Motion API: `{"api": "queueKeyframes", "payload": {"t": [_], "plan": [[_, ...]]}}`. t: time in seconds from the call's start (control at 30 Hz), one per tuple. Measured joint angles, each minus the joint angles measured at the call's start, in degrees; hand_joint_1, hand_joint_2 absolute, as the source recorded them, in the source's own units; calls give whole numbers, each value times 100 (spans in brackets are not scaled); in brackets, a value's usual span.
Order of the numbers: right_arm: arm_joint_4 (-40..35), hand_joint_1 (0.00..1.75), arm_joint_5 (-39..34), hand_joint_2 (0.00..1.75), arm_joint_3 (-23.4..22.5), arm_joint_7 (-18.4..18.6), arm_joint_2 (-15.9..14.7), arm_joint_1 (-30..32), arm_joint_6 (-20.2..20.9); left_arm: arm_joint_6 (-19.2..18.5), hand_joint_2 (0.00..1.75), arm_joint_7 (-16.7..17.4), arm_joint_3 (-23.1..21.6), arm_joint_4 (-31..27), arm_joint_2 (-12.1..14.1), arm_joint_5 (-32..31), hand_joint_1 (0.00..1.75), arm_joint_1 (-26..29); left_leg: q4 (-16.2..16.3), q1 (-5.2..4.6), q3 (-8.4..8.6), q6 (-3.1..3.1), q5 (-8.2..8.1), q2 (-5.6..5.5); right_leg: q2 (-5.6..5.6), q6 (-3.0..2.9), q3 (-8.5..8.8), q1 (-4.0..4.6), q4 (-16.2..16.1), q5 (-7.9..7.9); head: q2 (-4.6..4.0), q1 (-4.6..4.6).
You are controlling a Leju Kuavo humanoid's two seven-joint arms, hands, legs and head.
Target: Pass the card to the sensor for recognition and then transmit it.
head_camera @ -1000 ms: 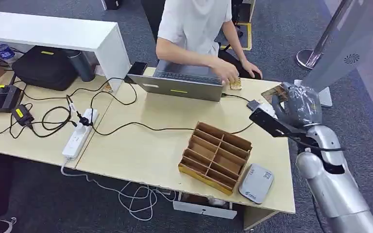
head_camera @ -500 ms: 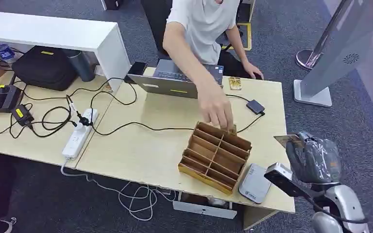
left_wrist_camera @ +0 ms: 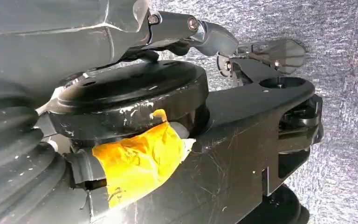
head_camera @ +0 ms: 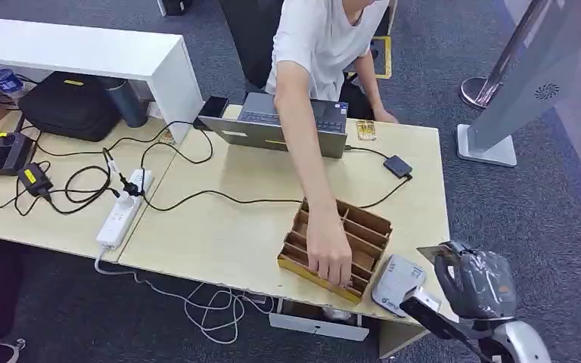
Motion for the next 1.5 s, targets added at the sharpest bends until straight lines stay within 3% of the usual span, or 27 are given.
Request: {"api": "queueKeyframes", "payload": {"t": [0.27, 0.37, 0.6, 0.73, 0.8, 1.17, 1.5], "plan": [[138, 175, 88, 175, 70, 29, 55, -4, 7, -5, 175, 11, 0, 0, 2, -11, 0, -2, -1, 0, 0, 0, 0, 0, 1, 0, 0, 0, 0, 0, 0, 0], [1014, 175, 216, 175, 520, 105, 402, -41, -20, -2, 175, 72, 0, 0, 9, -7, 0, -16, -1, 1, 0, 0, 0, 0, -1, 0, 0, 0, 1, 0, 0, 0], [1456, 175, 216, 175, 736, 99, 610, -81, -48, 1, 175, 140, 0, 0, 28, -15, 0, -33, -1, 0, 2, 0, 0, 1, 2, 0, 0, 0, 0, 0, 0, 0], [1600, 175, 197, 175, 809, 193, 669, -102, -149, 866, 175, -389, -88, 2, 35, -446, 0, -3, -1, 2, 5, 0, 0, 4, 1, 0, 2, 1, -1, 0, 0, 2], [1622, 175, 197, 175, 826, 225, 678, -85, -201, 913, 175, -420, -124, 4, 65, -514, 0, 1, -1, 2, 6, 0, 0, 4, 2, 0, 2, 1, 0, 0, -2, 0], [1176, 175, 168, 175, 804, 398, 630, -125, -267, 933, 175, -437, -335, 7, 109, -671, 0, 16, -1, 1, 4, 0, 1, 7, 5, -2, 2, 1, 1, 3, -2, 2], [287, 175, 112, 175, 675, 499, 409, -1074, -87, 955, 175, -437, -453, 7, 118, -818, 0, 15, 0, 1, 5, -1, 5, 14, 9, 0, 2, 1, 3, 8, 0, 0]]}}
